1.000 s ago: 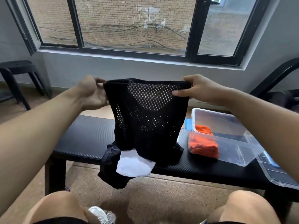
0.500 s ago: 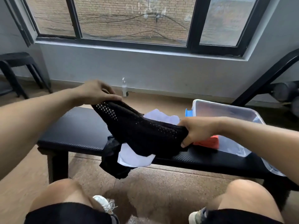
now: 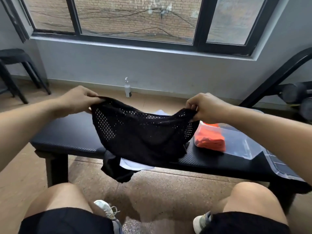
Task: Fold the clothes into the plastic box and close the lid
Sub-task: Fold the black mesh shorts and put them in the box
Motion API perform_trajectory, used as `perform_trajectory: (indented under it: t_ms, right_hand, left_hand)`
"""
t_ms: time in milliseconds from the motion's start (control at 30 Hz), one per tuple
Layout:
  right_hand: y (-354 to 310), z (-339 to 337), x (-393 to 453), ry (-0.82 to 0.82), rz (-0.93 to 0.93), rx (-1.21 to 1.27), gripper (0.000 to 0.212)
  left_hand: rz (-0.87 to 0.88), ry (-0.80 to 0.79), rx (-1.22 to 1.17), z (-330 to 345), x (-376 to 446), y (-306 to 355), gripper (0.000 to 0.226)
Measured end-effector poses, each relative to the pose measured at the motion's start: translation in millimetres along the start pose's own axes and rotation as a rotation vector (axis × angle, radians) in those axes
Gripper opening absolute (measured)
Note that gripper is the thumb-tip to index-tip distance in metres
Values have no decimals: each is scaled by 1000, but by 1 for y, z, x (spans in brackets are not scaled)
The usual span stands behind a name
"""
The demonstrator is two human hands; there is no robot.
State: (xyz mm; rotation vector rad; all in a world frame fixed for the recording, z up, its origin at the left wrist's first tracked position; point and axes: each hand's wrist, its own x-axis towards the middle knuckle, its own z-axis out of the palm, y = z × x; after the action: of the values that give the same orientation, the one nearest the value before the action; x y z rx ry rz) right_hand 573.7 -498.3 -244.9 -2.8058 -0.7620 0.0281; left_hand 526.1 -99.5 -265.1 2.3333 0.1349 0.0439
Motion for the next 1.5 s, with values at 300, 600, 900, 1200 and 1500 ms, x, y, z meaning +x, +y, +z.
perform_trajectory:
  t_ms: [300, 600, 900, 1200, 1500]
  right_hand:
    - [-14, -1, 22, 205, 161, 609, 47]
    - [-2, 3, 28, 275, 433, 926, 38]
    - [5, 3, 20, -97, 417, 1315, 32]
    - [18, 5, 16, 143, 324, 944, 38]
    - [39, 1, 21, 286, 238, 604, 26]
  left_hand:
    - [128, 151, -171, 6, 11, 21, 19]
    - [130, -41, -210, 3, 8, 27, 42]
    - [31, -264, -117, 11, 7, 28, 6]
    - [18, -180, -325, 21, 10, 42, 37]
    - [83, -279, -315, 23, 9, 49, 31]
